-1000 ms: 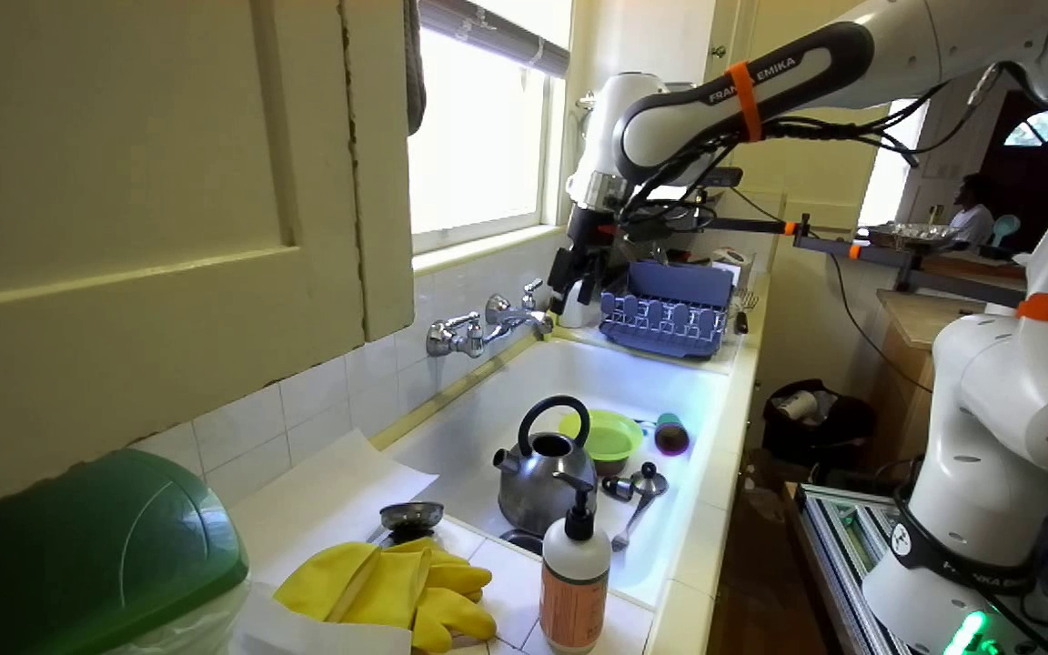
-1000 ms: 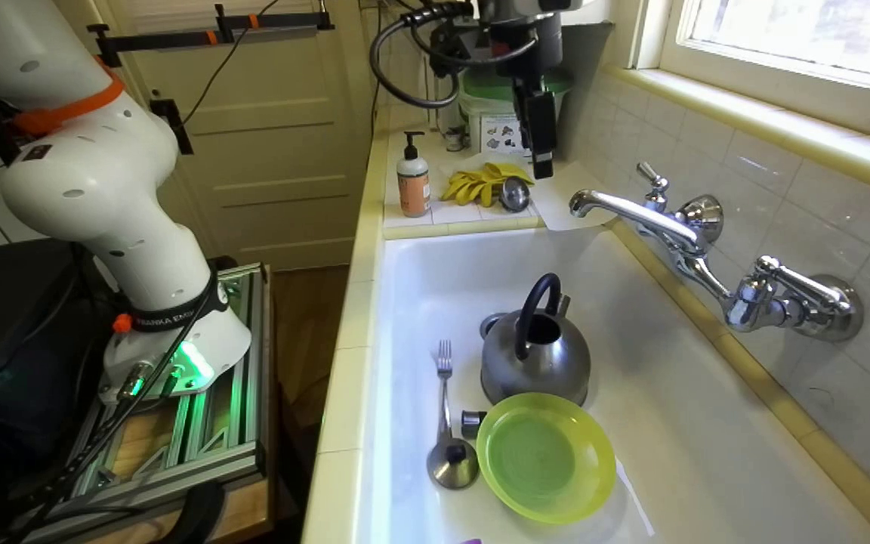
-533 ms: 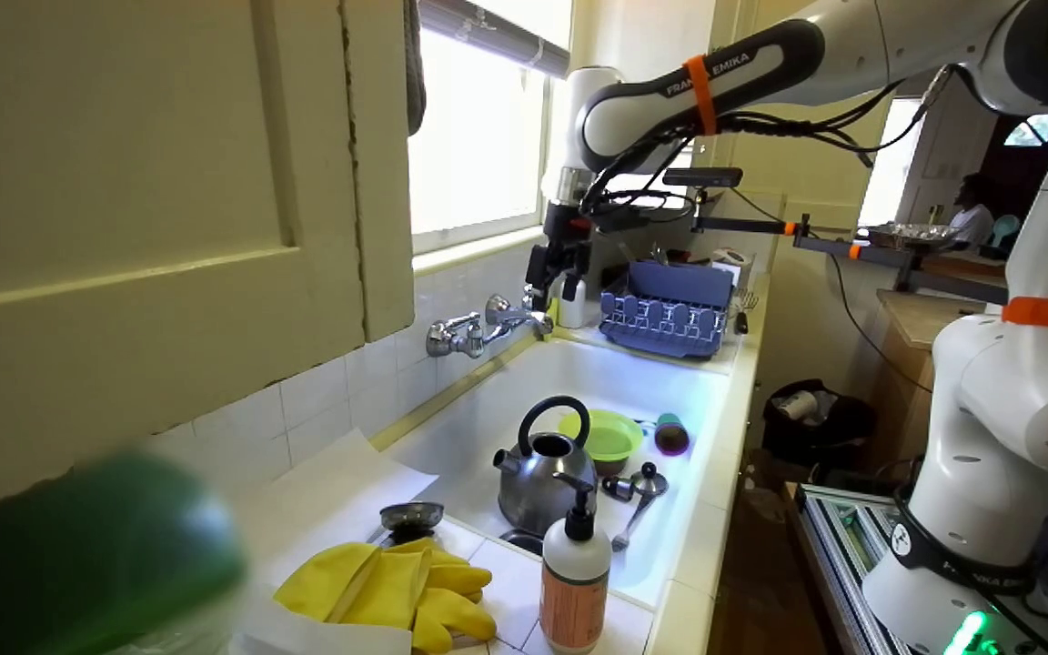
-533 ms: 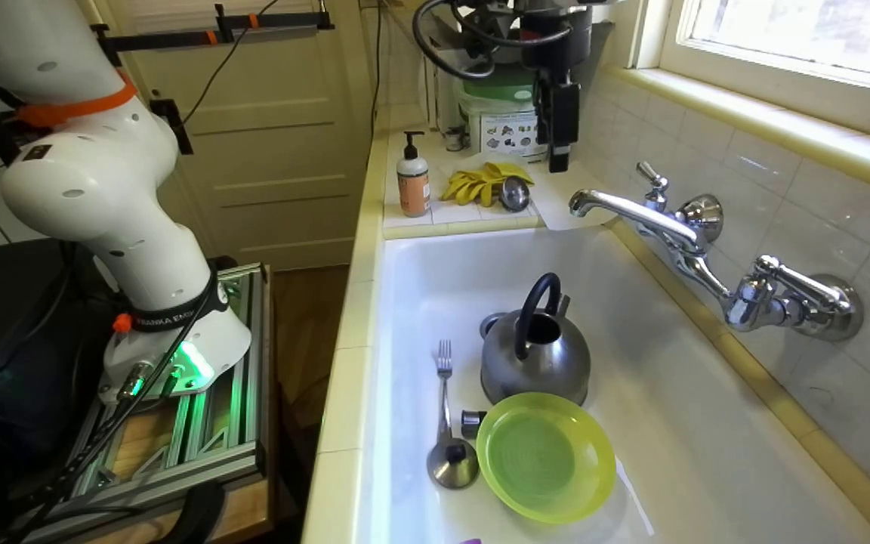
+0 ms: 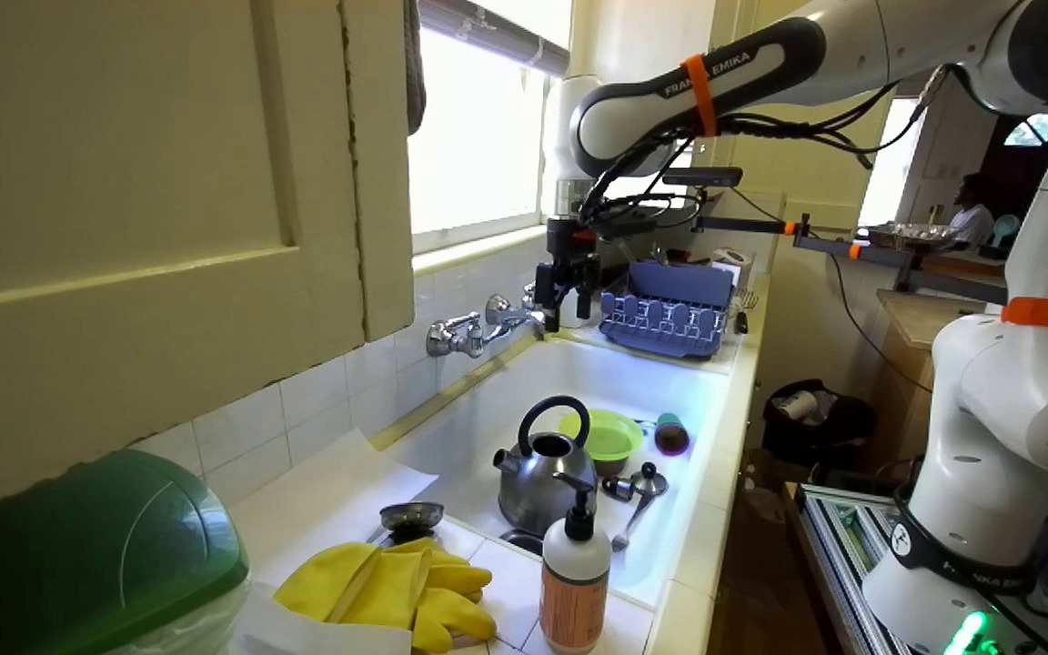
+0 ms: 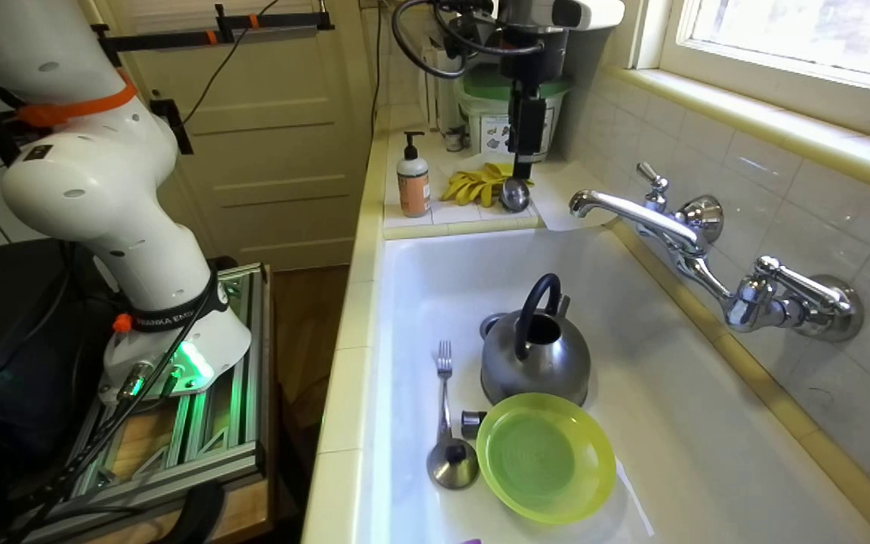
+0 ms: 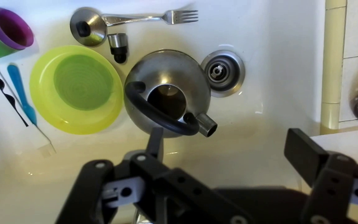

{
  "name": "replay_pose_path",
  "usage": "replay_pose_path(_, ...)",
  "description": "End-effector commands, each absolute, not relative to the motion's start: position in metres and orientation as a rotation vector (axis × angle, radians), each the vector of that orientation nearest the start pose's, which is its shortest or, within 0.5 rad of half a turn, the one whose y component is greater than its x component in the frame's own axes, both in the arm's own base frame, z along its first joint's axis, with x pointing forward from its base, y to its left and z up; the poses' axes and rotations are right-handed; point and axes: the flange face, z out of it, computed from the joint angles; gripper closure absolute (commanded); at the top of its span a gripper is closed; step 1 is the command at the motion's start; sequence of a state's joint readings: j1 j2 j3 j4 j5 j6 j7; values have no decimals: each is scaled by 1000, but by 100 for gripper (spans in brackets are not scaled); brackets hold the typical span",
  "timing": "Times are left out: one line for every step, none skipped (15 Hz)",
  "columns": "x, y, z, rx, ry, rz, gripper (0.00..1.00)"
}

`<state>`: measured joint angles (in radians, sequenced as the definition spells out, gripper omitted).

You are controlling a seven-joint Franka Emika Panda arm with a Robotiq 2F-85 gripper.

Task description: Move the kettle in the sink to the right.

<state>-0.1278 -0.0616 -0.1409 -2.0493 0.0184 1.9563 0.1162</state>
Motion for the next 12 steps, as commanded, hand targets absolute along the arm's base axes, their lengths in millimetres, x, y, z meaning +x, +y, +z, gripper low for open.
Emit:
replay_pose_path(513, -141, 464, -3054, 606, 48, 0)
replay_pose_path(512, -143, 460, -3067, 654, 62, 0)
replay_pose_path(508, -139, 454, -3058, 700, 50, 0)
replay_pose_path(505, -136, 451, -3049, 743, 57, 0)
replay_pose_path(499, -131, 443, -3044, 778, 64, 0)
replay_pose_path(493, -126, 435, -3022, 823, 85, 0)
replay_pose_path(484, -118, 423, -3003, 871, 110, 0)
replay_pose_path(479, -113, 414, -2991, 909, 129, 0)
replay_pose_path(473, -109, 404, -2991, 968, 125, 0)
replay_pose_path(470, -105, 393, -2989, 1022, 106, 0)
replay_pose_path(468, -103, 384, -2987, 1080, 65, 0)
replay_pose_path(467, -101, 375, -2982, 1125, 30, 0)
